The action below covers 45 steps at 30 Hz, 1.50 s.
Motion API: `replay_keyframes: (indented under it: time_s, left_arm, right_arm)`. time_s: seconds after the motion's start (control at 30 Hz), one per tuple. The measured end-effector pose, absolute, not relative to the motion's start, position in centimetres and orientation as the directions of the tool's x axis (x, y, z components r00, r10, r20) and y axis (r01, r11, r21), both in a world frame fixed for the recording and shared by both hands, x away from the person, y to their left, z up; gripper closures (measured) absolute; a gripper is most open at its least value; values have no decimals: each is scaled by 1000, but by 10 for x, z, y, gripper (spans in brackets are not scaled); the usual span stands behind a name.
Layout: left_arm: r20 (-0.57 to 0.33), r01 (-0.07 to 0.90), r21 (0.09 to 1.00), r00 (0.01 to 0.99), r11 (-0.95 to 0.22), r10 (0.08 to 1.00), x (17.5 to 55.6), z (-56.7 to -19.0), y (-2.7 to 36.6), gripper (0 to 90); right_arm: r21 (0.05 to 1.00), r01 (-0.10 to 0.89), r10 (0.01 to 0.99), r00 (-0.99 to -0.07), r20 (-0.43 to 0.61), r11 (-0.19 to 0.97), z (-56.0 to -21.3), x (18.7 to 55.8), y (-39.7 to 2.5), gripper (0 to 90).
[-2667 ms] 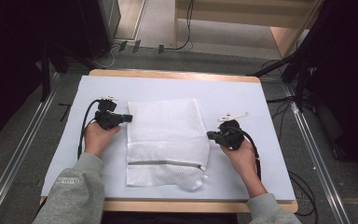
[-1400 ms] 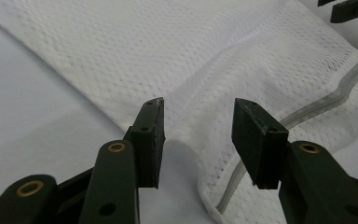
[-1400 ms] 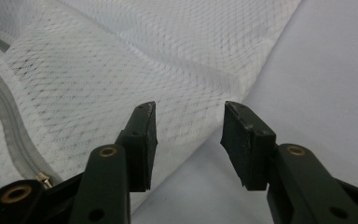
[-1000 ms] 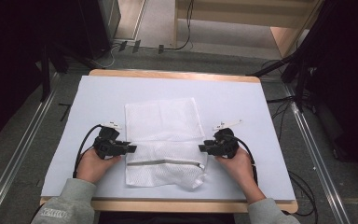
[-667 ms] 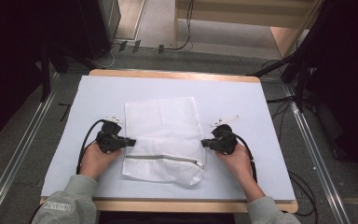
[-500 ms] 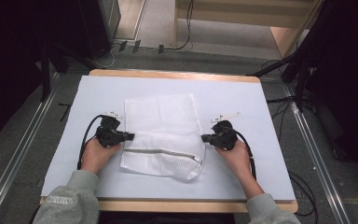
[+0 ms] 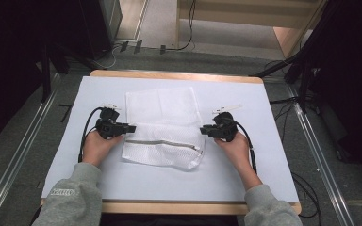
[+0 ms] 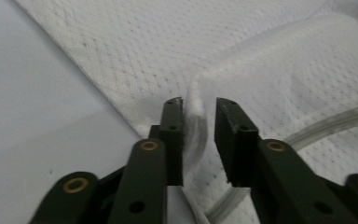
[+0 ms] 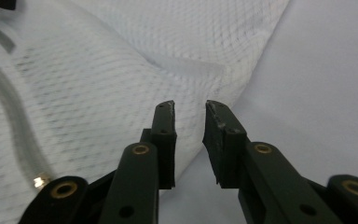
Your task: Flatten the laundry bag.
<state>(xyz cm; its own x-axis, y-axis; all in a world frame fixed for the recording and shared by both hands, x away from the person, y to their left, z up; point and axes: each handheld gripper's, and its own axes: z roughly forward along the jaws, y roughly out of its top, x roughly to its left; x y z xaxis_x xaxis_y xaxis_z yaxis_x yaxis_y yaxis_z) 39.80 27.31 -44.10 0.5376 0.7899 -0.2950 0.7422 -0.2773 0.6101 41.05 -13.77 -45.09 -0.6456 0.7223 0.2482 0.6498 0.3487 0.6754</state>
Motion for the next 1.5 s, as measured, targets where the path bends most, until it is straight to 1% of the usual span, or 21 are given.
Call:
replay_keyframes:
  time_s: [0.1,0.23,0.33,0.43,0.7,0.87,0.97,1.13,1.2,1.27,1.3,1.33,1.37,1.4,1.43,1.5]
  left_arm:
    - [-300,737,618,544,-275,784,384,-432,278,619]
    - [-301,722,639,553,-266,777,364,-421,285,575]
    - [-297,719,636,565,-282,769,348,-420,286,563]
    - [-312,721,629,576,-290,756,336,-422,285,575]
    - [-317,726,604,597,-328,737,311,-428,281,561]
    - [-293,735,585,587,-344,755,301,-433,286,546]
    - [-292,742,574,581,-347,760,300,-437,288,530]
    - [-303,757,557,569,-342,765,304,-442,287,526]
    - [-310,766,547,561,-338,768,306,-444,287,546]
    - [-320,774,536,557,-338,766,307,-446,288,596]
    - [-325,775,533,557,-338,764,307,-448,288,650]
    - [-328,779,526,556,-341,764,308,-449,288,650]
    - [-340,782,524,556,-339,758,308,-450,287,703]
    - [-340,782,524,556,-339,758,308,-450,287,720]
    - [-337,781,521,558,-343,758,309,-450,286,720]
    - [-345,782,515,564,-350,750,310,-451,284,786]
  right_arm:
    - [702,622,709,-664,239,346,-442,396,-143,729]
    - [721,602,690,-682,240,344,-436,374,-149,727]
    - [736,581,664,-707,245,347,-434,354,-151,725]
    - [732,576,643,-724,250,364,-435,335,-151,725]
    - [724,573,619,-742,259,384,-437,306,-150,723]
    - [719,570,607,-751,260,397,-442,300,-147,703]
    - [718,556,597,-765,244,419,-444,298,-143,682]
    - [704,557,583,-774,249,440,-450,300,-136,650]
    - [690,567,577,-774,261,449,-453,301,-133,648]
    - [683,566,571,-779,260,461,-456,302,-129,650]
    - [669,565,565,-785,254,484,-460,303,-125,677]
    - [669,565,565,-785,254,484,-460,303,-125,677]
    - [658,565,569,-785,244,498,-461,303,-122,759]
    - [658,565,569,-785,244,498,-461,303,-122,759]
    - [654,569,568,-784,250,499,-462,303,-121,812]
    - [638,581,565,-782,265,505,-462,304,-120,878]
